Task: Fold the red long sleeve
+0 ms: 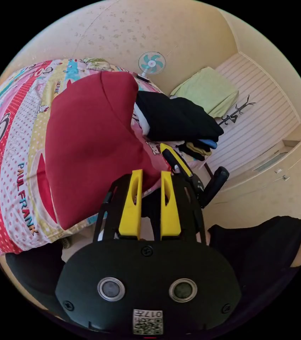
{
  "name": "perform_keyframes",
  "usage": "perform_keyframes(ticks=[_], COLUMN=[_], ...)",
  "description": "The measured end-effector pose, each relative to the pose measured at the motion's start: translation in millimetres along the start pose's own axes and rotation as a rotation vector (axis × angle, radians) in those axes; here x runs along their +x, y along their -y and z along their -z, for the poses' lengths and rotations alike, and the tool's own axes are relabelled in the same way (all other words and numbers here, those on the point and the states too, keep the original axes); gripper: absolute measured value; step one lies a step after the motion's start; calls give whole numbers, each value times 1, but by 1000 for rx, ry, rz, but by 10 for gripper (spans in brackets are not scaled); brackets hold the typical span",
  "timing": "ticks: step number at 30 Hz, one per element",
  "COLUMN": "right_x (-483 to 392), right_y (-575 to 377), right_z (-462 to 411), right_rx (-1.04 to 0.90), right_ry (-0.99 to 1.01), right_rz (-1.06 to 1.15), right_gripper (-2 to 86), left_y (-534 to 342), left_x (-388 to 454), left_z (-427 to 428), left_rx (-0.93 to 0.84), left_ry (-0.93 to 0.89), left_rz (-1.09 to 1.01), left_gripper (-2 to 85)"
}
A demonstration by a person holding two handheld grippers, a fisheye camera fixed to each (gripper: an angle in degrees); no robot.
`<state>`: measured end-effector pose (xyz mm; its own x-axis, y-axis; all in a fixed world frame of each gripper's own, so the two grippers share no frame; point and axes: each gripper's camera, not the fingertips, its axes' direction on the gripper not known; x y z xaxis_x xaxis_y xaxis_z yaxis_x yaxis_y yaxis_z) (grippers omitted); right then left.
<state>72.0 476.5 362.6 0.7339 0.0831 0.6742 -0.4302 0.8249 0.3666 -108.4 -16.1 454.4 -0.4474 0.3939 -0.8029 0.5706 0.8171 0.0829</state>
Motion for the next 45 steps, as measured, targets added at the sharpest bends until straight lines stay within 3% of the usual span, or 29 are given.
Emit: perform_keyframes(ticks=[4,7,9,11,14,20,24,27,29,33,36,39,40,43,45], right_x=[1,-4,-4,5,14,8,24,39,59,87,103,103,99,105,121], right_y=[0,8,18,26,25,51,63,75,74,67,73,116,134,147,131], right_z=[6,6,-8,-43,-67,-74,-77,-82,-97,-119,-115,-67,-49,-55,-88], right_rx=[35,54,-53,-295,-411,-534,-625,-717,-796,-812,-674,-482,-461,-622,-801], right_ry=[97,276,332,407,543,431,425,442,554,732,816,740,632,445,483], right_rz=[28,78,33,-88,-128,1,-130,-118,-188,-307,-374,-212,-111,-13,-46], right_gripper=[22,55,90,124,125,85,94,105,111,92,52,38,35,31,31], left_y=[-19,-28,-39,-50,-67,-77,-88,-99,-102,-103,-106,-109,-109,-108,-107], left_x=[-14,-41,-70,-94,-125,-169,-197,-215,-218,-220,-220,-221,-220,-211,-199], left_z=[10,45,70,85,99,91,84,81,88,101,111,122,124,131,139], left_rx=[73,165,224,252,277,141,126,146,151,149,158,149,140,100,125], left_ry=[-37,83,139,126,114,150,171,83,68,36,20,-21,-31,-66,-141], left_rz=[-11,79,189,268,351,486,627,671,666,654,659,654,647,598,545], left_gripper=[119,133,139,140,140,186,202,200,193,186,185,184,184,187,190])
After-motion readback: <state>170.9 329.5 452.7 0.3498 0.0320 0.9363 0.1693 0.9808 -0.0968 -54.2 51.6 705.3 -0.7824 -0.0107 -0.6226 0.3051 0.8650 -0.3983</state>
